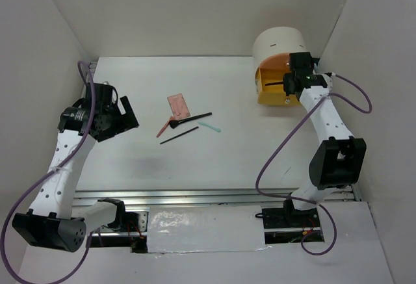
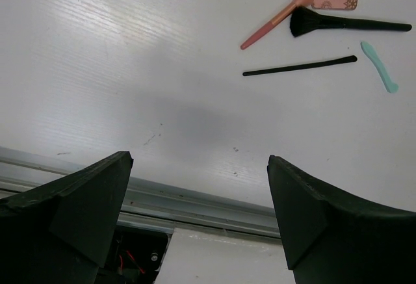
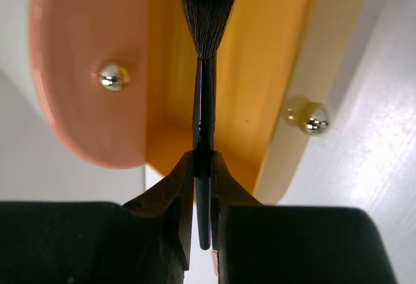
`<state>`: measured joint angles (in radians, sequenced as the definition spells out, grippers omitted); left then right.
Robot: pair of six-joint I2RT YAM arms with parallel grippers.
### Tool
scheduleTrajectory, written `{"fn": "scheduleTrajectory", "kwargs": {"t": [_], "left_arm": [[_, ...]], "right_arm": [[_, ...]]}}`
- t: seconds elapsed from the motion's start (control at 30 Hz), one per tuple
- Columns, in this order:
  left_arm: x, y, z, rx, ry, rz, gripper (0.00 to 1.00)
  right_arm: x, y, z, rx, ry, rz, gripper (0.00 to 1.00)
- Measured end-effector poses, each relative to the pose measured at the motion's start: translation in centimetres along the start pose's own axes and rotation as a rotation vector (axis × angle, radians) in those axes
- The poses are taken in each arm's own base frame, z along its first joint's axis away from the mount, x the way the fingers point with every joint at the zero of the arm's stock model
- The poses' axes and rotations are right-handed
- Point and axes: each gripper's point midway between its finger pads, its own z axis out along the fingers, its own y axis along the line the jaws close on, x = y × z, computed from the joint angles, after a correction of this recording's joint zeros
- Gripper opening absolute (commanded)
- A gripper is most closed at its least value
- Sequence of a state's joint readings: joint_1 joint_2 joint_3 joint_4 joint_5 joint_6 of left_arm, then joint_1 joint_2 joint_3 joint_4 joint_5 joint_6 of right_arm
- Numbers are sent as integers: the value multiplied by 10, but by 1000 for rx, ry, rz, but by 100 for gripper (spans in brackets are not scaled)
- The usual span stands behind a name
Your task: Organize the makeup
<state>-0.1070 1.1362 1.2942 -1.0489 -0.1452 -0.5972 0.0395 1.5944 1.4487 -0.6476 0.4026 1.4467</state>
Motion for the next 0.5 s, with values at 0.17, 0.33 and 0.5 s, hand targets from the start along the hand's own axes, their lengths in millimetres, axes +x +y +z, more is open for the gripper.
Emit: {"fn": "scheduleTrajectory", "kwargs": {"t": [0.17,0.33,0.5], "left_arm": [[0,2,-7,3,-19,-2,99],[0,5,-7,-5,-19,14,99],[1,5,-7,-4,-17,17,99]], "right_arm": [[-8,12,-2,-31,1,18,10],[-8,11,-1,-31,26,-7,69],[-15,15,5,-33,26,-33,89]]}}
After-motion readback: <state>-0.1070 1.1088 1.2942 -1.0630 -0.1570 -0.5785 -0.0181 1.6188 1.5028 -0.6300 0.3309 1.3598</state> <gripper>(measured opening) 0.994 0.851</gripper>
